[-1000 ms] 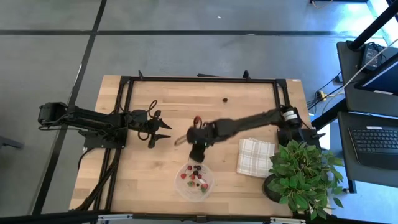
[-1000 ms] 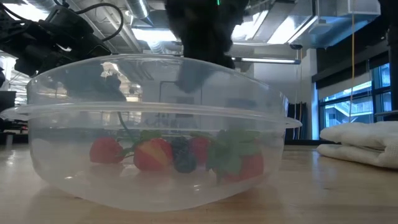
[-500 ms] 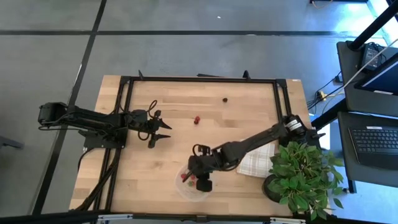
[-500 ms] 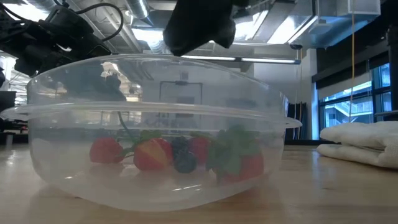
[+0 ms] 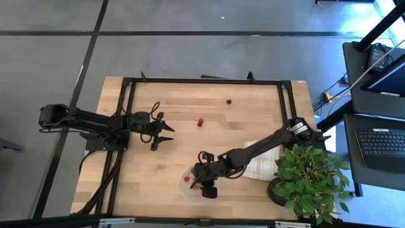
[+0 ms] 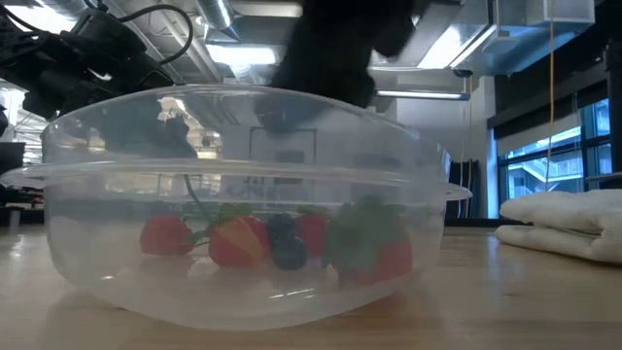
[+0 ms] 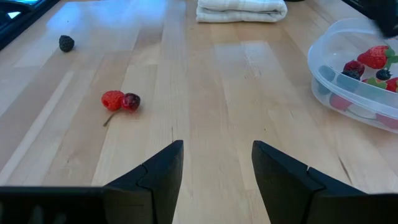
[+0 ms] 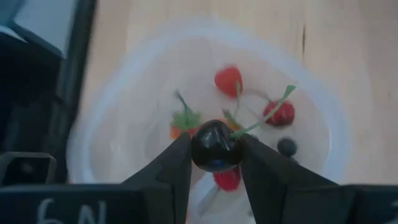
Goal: Pick and placing Produce into tupperware
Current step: Put the black cherry in the bottom transparent bin
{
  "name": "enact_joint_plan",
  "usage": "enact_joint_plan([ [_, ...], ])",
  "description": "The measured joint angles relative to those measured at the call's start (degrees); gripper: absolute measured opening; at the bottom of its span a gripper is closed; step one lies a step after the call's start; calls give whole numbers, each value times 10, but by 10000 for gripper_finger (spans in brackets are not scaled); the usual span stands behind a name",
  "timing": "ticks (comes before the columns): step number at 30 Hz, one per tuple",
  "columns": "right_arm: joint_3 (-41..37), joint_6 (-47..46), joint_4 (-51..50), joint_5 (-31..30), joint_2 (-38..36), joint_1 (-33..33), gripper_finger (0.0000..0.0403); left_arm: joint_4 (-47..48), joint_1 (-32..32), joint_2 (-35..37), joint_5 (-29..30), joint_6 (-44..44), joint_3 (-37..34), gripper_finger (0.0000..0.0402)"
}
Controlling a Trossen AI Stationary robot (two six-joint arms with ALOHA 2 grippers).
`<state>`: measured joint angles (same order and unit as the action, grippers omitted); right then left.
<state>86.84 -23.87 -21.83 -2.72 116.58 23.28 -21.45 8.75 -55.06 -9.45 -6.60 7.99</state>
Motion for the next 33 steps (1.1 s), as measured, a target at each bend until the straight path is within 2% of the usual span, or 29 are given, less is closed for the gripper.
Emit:
enact_joint_plan([
  [24,-85,-44,84,11,1,6,123,0,0,0,0,0,0,185],
  [33,-85,-58,86,11,1,5,124,0,0,0,0,0,0,185],
])
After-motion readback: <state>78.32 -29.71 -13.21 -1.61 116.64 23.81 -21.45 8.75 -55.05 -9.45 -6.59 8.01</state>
